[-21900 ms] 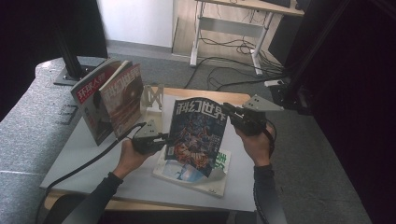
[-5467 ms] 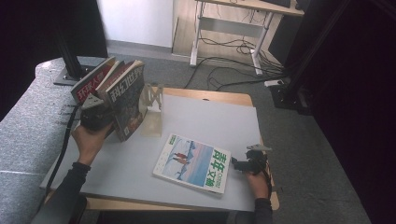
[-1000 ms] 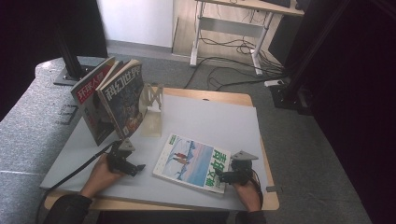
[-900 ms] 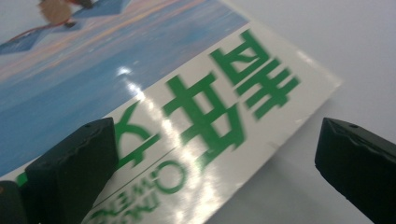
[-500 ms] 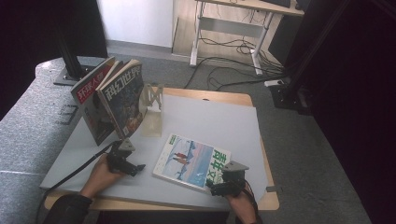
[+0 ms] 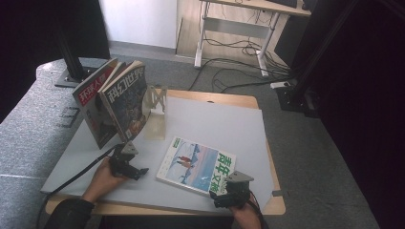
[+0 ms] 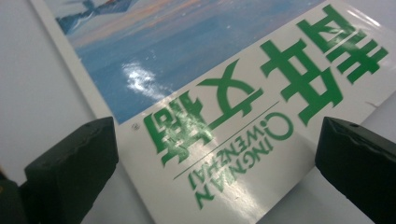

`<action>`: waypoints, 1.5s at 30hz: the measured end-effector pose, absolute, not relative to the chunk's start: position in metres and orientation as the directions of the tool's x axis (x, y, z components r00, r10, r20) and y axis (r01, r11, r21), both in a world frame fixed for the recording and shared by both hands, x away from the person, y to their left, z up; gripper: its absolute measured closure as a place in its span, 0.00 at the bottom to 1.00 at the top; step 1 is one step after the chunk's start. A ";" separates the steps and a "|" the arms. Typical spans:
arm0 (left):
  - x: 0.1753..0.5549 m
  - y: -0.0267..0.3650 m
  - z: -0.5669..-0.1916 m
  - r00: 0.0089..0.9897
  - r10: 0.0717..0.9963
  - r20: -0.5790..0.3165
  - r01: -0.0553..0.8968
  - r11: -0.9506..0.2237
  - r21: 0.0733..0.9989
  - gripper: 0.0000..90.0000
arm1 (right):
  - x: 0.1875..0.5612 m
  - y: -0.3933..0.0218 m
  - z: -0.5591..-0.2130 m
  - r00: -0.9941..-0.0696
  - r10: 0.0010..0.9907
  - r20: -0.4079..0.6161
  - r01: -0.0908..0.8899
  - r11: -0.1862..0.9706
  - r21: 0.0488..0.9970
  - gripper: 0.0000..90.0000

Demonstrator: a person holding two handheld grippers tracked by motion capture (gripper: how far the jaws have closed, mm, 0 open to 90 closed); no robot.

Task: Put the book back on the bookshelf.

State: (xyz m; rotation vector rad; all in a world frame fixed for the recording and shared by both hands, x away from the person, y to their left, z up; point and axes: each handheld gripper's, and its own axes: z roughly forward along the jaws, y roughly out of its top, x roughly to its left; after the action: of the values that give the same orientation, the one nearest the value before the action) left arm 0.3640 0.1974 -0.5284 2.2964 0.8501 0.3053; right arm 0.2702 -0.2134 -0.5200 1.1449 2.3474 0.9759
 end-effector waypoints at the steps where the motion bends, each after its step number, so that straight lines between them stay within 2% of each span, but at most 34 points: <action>1: 0.364 0.197 -0.528 0.761 0.648 -0.010 0.494 -0.570 0.657 0.00 | 0.268 -0.212 -0.520 -0.616 0.787 -0.032 0.542 0.453 0.707 0.00; 26: 0.364 0.197 -0.528 0.761 0.648 -0.008 0.494 -0.572 0.655 0.00 | 0.270 -0.220 -0.524 -0.608 0.794 -0.018 0.573 0.454 0.683 0.00; 45: 0.363 0.190 -0.523 0.774 0.633 -0.013 0.503 -0.603 0.619 0.01 | 0.285 -0.249 -0.526 -0.525 0.851 -0.020 0.599 0.387 0.701 0.00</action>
State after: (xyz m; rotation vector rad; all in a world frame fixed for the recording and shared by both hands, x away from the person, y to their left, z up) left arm 0.3635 0.1903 -0.5232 2.3485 0.8437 0.2756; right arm 0.2845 -0.2493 -0.5261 1.2553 2.2733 0.9159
